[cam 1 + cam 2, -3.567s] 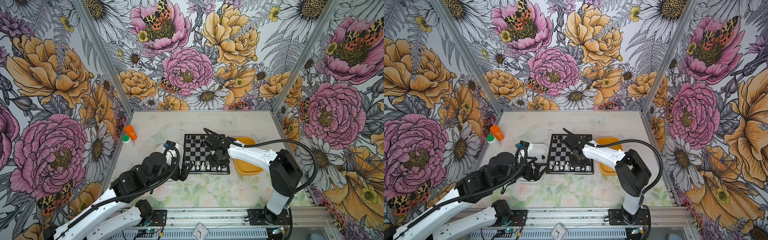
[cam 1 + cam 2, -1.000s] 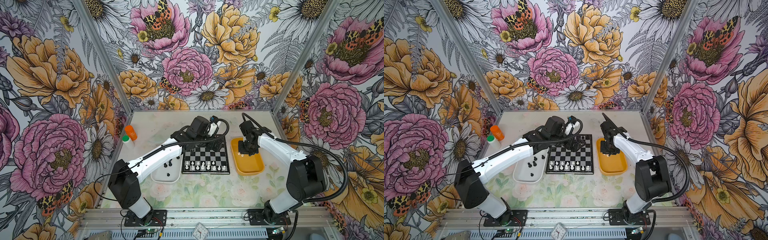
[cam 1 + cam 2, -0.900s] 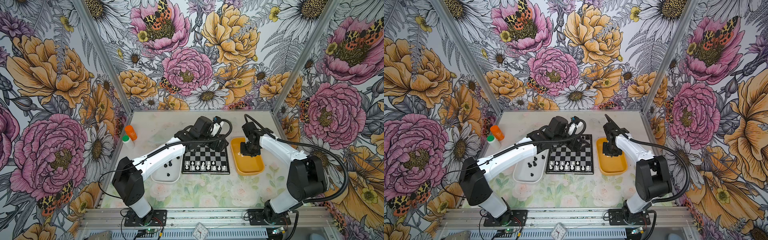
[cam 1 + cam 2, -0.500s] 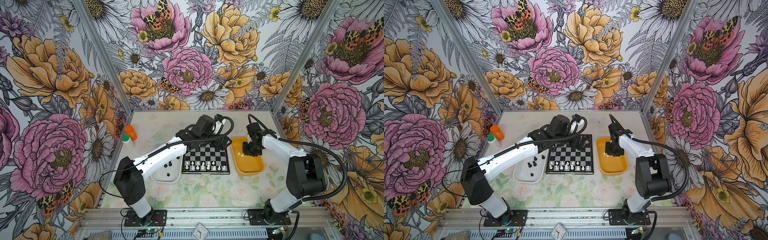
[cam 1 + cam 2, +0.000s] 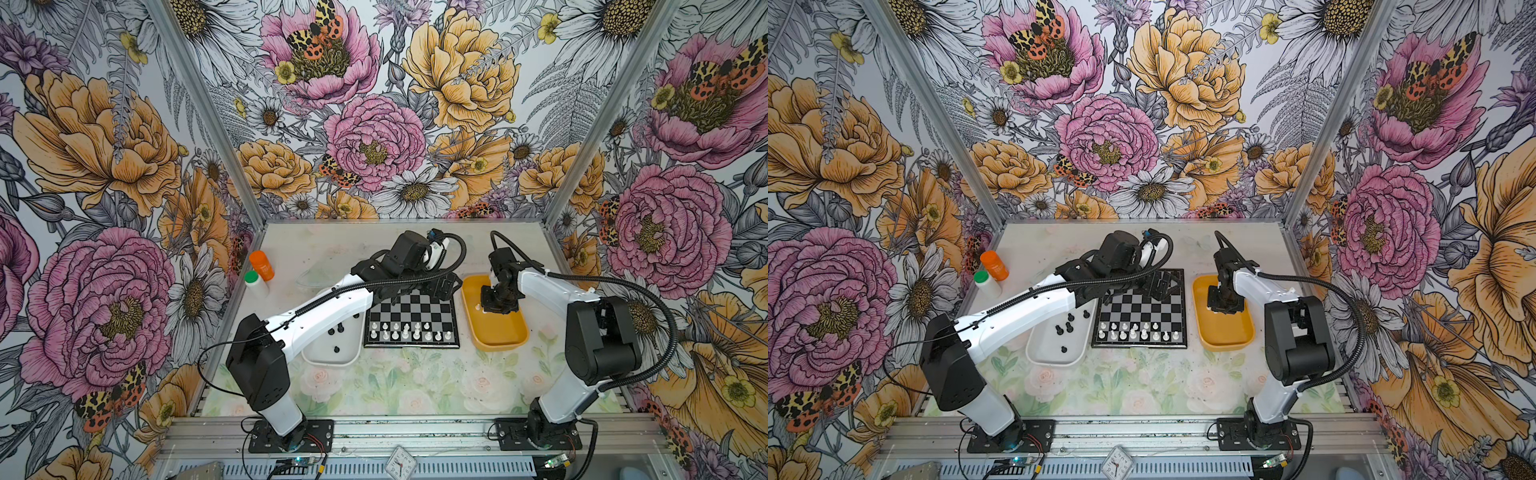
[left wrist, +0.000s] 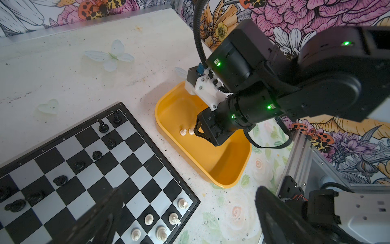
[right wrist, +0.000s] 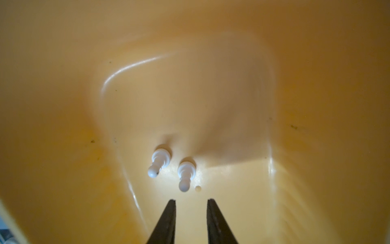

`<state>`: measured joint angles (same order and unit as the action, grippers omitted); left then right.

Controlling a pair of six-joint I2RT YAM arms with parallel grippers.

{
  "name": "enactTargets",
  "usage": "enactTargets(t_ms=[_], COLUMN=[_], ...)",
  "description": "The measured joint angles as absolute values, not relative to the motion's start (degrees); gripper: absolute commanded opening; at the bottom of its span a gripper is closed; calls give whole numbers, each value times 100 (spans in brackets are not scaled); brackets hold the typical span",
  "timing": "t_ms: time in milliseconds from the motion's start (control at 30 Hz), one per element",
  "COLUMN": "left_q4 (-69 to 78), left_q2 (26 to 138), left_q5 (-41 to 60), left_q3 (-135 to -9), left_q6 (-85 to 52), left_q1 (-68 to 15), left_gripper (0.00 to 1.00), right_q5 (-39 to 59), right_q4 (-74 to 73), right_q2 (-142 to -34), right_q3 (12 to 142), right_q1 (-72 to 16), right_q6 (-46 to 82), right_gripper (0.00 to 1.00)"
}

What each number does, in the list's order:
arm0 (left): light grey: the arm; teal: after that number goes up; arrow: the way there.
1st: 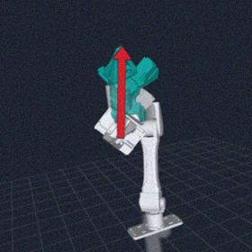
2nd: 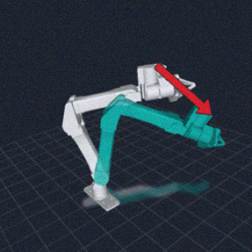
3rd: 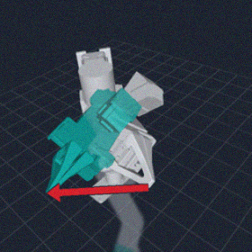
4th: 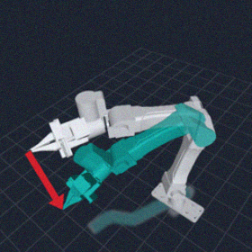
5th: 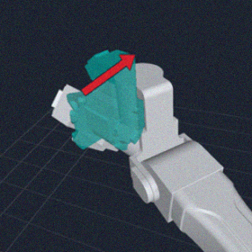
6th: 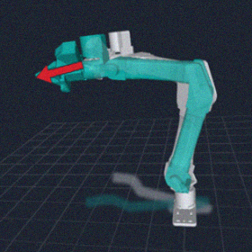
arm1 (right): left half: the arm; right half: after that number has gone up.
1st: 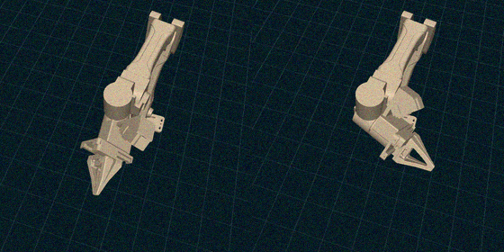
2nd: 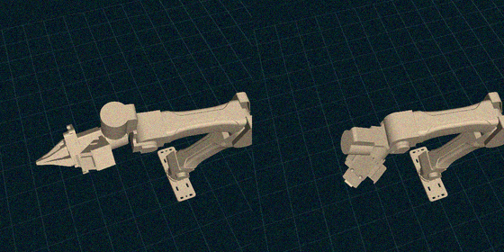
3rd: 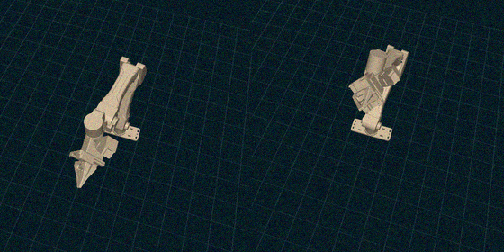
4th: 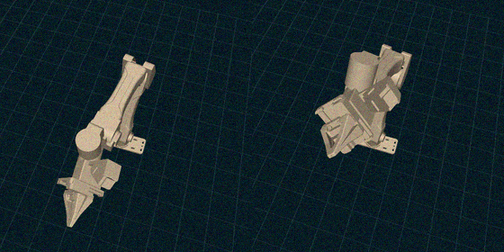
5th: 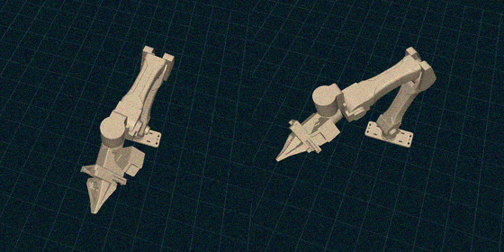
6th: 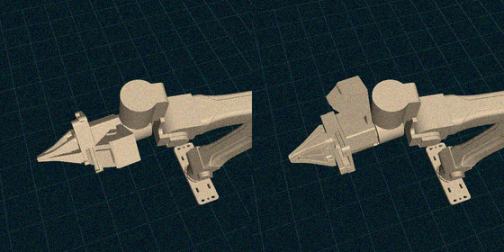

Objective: Set up the chess pieces on the board
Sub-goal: 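Lower the right gripper onto a white pawn in the yellow tray and close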

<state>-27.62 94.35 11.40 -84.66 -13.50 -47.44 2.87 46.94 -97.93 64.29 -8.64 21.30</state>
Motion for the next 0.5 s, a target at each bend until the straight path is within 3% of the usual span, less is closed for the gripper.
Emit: enactTargets(t_ms=[500], left_q4=[-2827], left_q2=[9435], left_q5=[1144], left_q3=[-8466], left_q6=[-1330], left_q1=[-4558], left_gripper=[99], right_q5=[287], right_q4=[4678], right_q2=[-10057], right_q3=[6628], right_q1=[-862], right_q6=[2128], right_gripper=[26])
